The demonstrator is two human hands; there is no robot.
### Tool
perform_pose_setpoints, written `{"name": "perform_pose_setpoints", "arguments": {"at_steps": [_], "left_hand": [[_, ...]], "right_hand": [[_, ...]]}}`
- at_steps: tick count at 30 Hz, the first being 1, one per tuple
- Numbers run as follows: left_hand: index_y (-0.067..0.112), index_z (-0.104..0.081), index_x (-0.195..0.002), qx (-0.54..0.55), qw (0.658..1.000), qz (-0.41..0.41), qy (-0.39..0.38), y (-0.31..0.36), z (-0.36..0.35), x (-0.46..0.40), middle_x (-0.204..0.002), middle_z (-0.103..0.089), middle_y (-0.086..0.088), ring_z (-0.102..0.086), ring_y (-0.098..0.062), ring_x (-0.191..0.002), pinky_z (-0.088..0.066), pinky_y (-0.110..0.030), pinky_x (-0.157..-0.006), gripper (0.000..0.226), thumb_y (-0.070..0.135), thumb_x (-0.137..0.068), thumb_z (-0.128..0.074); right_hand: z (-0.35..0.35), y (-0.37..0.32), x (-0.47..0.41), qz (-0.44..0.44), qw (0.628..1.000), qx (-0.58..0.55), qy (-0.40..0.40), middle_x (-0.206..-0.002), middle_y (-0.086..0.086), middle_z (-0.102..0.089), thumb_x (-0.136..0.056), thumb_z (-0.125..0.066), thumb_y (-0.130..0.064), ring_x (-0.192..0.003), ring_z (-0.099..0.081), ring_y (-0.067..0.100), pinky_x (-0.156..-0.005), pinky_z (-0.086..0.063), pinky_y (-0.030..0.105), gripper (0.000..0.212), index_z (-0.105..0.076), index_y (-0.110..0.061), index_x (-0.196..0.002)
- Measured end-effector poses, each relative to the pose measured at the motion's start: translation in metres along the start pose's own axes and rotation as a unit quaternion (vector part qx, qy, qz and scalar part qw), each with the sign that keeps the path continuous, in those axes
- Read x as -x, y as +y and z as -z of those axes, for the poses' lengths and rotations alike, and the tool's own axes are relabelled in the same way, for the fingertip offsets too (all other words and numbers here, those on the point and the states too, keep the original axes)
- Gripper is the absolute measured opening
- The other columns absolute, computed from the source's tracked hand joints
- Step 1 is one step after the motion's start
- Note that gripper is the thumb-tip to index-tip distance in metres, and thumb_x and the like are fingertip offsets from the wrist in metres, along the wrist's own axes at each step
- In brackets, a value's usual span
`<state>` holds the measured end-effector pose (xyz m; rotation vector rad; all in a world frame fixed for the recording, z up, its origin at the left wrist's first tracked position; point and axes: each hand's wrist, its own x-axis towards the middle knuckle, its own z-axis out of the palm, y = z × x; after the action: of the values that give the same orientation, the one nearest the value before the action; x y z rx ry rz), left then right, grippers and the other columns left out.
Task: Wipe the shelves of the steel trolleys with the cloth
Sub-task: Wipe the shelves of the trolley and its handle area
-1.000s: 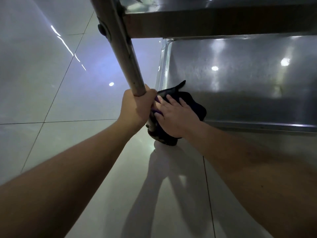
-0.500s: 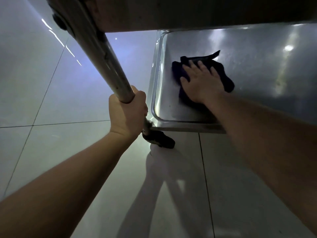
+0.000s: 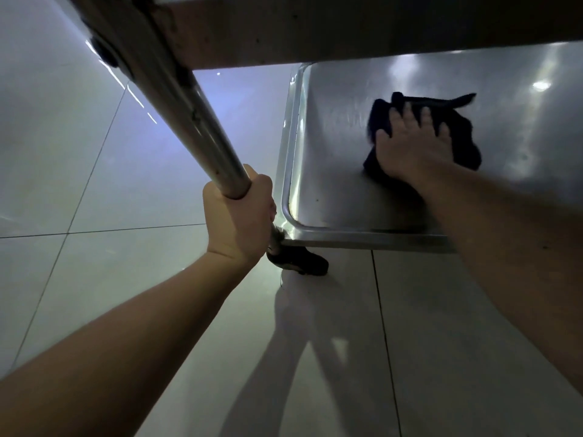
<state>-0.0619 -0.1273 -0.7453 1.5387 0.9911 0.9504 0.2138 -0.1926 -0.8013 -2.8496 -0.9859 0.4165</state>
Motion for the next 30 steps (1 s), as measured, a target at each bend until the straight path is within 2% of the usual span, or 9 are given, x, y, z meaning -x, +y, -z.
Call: {"name": "perform_pose_setpoints", "arguments": {"at_steps": [4,6,8,12,16,20,23,27,30], "left_hand": [[-0.013,-0.037,-0.065,0.004,1.000,0.006,0.009,0.006,-0.004,0.003,-0.060,-0.029,-0.035,-0.030,-0.042,-0.053,-0.031,-0.031,-0.049,0.029,0.011,-0.077,-0.049],[-0.015,-0.040,-0.067,0.002,1.000,0.009,0.012,0.008,-0.005,0.004,-0.061,-0.029,-0.036,-0.030,-0.035,-0.051,-0.032,-0.027,-0.047,0.028,0.009,-0.078,-0.048],[-0.017,-0.043,-0.069,-0.011,1.000,0.007,0.016,0.009,-0.005,0.004,-0.063,-0.035,-0.037,-0.038,-0.025,-0.050,-0.036,-0.025,-0.045,0.027,0.006,-0.082,-0.049],[-0.018,-0.047,-0.072,-0.023,1.000,0.007,0.007,0.009,-0.003,0.003,-0.066,-0.039,-0.037,-0.042,-0.023,-0.053,-0.041,-0.024,-0.047,0.025,0.003,-0.085,-0.048],[-0.018,-0.047,-0.073,-0.037,0.999,0.002,0.006,0.008,-0.002,0.003,-0.066,-0.041,-0.036,-0.046,-0.022,-0.053,-0.044,-0.024,-0.049,0.028,0.007,-0.086,-0.049],[-0.015,-0.047,-0.071,-0.034,0.999,-0.006,0.000,0.004,0.000,0.001,-0.049,-0.048,-0.010,-0.052,-0.022,-0.050,-0.048,-0.027,-0.052,0.030,0.012,-0.082,-0.052],[-0.008,-0.047,-0.066,-0.027,1.000,0.009,0.000,0.002,0.000,0.001,-0.047,-0.051,-0.004,-0.053,-0.022,-0.050,-0.050,-0.029,-0.054,0.027,0.015,-0.079,-0.052],[0.017,-0.053,-0.049,-0.046,0.999,0.016,-0.005,0.003,0.004,0.000,-0.048,-0.057,-0.002,-0.059,-0.022,-0.055,-0.053,-0.025,-0.057,0.028,0.018,-0.076,-0.051],[0.010,-0.056,-0.053,-0.076,0.997,0.023,-0.012,0.005,0.006,0.002,-0.053,-0.063,-0.007,-0.061,-0.021,-0.057,-0.052,-0.021,-0.057,0.027,0.021,-0.077,-0.051]], "right_hand": [[-0.024,-0.073,0.030,0.148,0.989,0.016,-0.014,-0.174,-0.006,0.006,-0.105,-0.011,-0.053,-0.160,0.007,0.023,-0.127,0.004,0.051,0.066,-0.003,-0.030,-0.166],[-0.033,-0.093,0.053,0.204,0.979,0.014,-0.017,-0.174,-0.007,0.002,-0.105,-0.015,-0.052,-0.160,0.005,0.022,-0.127,0.003,0.051,0.065,-0.006,-0.031,-0.166],[-0.042,-0.102,0.076,0.242,0.970,0.019,-0.019,-0.174,-0.007,0.000,-0.105,-0.016,-0.050,-0.160,0.004,0.021,-0.127,0.003,0.051,0.065,-0.004,-0.031,-0.166],[-0.050,-0.077,0.099,0.256,0.966,0.022,-0.020,-0.174,-0.010,0.000,-0.104,-0.013,-0.051,-0.159,0.005,0.018,-0.127,0.005,0.050,0.064,-0.004,-0.034,-0.165],[-0.039,-0.009,0.097,0.212,0.977,0.022,-0.016,-0.172,-0.016,0.007,-0.099,-0.006,-0.060,-0.158,0.009,0.011,-0.124,0.008,0.045,0.067,0.002,-0.041,-0.163],[-0.012,0.102,0.088,0.067,0.997,0.023,-0.005,-0.170,-0.020,0.011,-0.099,-0.006,-0.066,-0.157,0.011,0.009,-0.127,0.006,0.045,0.069,0.002,-0.043,-0.163],[0.007,0.165,0.090,-0.046,0.999,0.017,-0.012,-0.171,-0.018,0.011,-0.100,-0.008,-0.067,-0.158,0.010,0.011,-0.128,0.003,0.047,0.070,0.000,-0.040,-0.164],[0.007,0.169,0.092,-0.064,0.998,0.019,-0.009,-0.172,-0.014,0.010,-0.101,-0.009,-0.066,-0.159,0.010,0.014,-0.127,0.004,0.048,0.071,0.000,-0.036,-0.164],[0.006,0.168,0.091,-0.058,0.998,0.023,-0.010,-0.172,-0.013,0.011,-0.102,-0.010,-0.065,-0.159,0.010,0.016,-0.127,0.004,0.049,0.071,0.000,-0.034,-0.165]]}}
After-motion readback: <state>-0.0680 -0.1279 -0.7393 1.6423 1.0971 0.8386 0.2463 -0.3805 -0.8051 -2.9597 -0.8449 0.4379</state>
